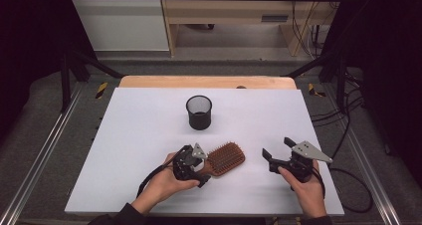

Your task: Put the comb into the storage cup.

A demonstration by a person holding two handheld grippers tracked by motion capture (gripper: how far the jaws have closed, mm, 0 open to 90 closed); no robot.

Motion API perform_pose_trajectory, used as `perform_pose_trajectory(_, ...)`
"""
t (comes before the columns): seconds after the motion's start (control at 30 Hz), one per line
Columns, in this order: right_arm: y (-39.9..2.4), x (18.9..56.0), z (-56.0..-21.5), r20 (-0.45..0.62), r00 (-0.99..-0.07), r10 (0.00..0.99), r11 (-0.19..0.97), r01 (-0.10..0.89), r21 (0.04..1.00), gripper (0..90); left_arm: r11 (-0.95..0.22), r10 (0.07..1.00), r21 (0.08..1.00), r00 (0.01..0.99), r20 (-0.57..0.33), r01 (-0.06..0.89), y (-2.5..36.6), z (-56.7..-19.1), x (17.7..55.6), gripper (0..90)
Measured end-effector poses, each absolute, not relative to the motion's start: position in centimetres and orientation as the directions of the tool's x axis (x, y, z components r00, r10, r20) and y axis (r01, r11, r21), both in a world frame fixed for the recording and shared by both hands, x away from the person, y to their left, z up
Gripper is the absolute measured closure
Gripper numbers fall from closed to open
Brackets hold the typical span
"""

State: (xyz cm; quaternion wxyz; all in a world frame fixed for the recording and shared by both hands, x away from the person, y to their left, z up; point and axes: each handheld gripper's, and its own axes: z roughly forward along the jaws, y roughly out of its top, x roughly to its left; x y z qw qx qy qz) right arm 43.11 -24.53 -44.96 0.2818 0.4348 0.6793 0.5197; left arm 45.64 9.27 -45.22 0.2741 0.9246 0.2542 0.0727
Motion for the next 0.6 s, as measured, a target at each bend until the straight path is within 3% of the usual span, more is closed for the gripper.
perform_pose_trajectory(0.3,-24.42,43.14,-44.98,0.066,-0.465,0.883,0.086,0.298,0.951,8.1,-0.74,0.5,0.505,0.866,-0.029,0.444,8.93,-45.63,46.1,46.6)
perform_pose_trajectory(0.6,-24.42,43.15,-44.99,0.069,-0.466,0.882,0.085,0.3,0.95,8.1,-0.746,0.502,0.496,0.864,-0.019,0.445,8.86,-45.7,46.27,54.0)
